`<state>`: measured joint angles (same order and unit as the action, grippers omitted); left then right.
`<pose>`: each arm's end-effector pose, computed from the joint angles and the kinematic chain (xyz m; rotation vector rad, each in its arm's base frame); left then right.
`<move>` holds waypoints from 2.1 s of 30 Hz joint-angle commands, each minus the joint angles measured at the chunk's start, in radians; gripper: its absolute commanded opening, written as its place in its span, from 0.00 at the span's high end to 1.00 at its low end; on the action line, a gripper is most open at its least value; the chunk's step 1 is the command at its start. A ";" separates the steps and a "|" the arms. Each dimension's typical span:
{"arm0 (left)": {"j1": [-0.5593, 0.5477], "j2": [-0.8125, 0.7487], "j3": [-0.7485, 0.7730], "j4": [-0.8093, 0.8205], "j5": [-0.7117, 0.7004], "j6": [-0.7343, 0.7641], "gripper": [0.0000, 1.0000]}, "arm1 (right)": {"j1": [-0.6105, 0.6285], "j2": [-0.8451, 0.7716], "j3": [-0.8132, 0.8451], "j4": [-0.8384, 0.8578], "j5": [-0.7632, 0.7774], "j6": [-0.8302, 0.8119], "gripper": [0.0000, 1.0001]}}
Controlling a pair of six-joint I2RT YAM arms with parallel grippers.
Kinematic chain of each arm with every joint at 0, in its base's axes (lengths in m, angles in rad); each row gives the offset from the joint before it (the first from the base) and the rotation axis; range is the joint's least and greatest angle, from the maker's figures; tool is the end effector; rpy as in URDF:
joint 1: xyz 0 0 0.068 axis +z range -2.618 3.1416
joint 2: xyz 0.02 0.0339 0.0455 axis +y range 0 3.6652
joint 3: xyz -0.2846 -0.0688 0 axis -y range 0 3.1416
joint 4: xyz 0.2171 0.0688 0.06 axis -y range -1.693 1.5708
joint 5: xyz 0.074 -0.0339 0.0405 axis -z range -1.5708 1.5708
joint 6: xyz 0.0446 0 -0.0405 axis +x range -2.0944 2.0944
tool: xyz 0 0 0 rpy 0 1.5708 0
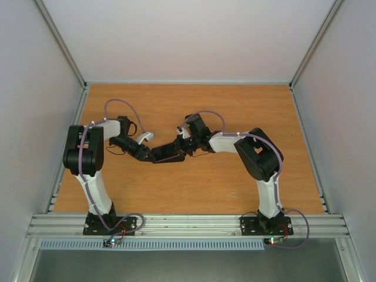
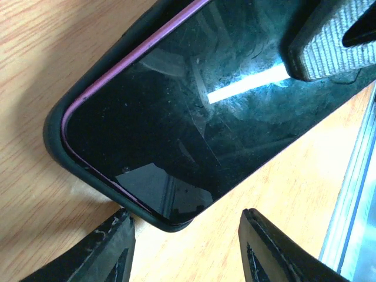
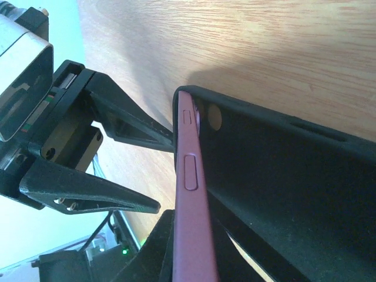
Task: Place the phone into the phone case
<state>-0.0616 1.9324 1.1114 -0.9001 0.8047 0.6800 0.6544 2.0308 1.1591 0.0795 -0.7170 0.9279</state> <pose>0.2943 -0.0504 0.1580 0.9274 2.6320 -1.1946 0.3055 0.2713 0.1643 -0.0429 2.7205 1.4930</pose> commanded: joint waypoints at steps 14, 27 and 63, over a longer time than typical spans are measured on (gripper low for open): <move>-0.013 0.030 0.042 0.034 0.060 -0.013 0.54 | 0.038 0.181 0.131 -0.216 -0.087 -0.070 0.99; -0.015 0.037 0.045 0.028 0.063 -0.012 0.55 | 0.109 0.235 0.177 -0.270 -0.046 -0.109 0.99; -0.020 0.014 0.011 0.018 0.072 0.019 0.55 | 0.051 -0.026 0.181 -0.562 0.343 -0.373 0.49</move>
<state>-0.0597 1.9450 1.1305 -0.9161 0.8005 0.6666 0.7277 2.0697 1.3834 -0.3805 -0.4404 0.6235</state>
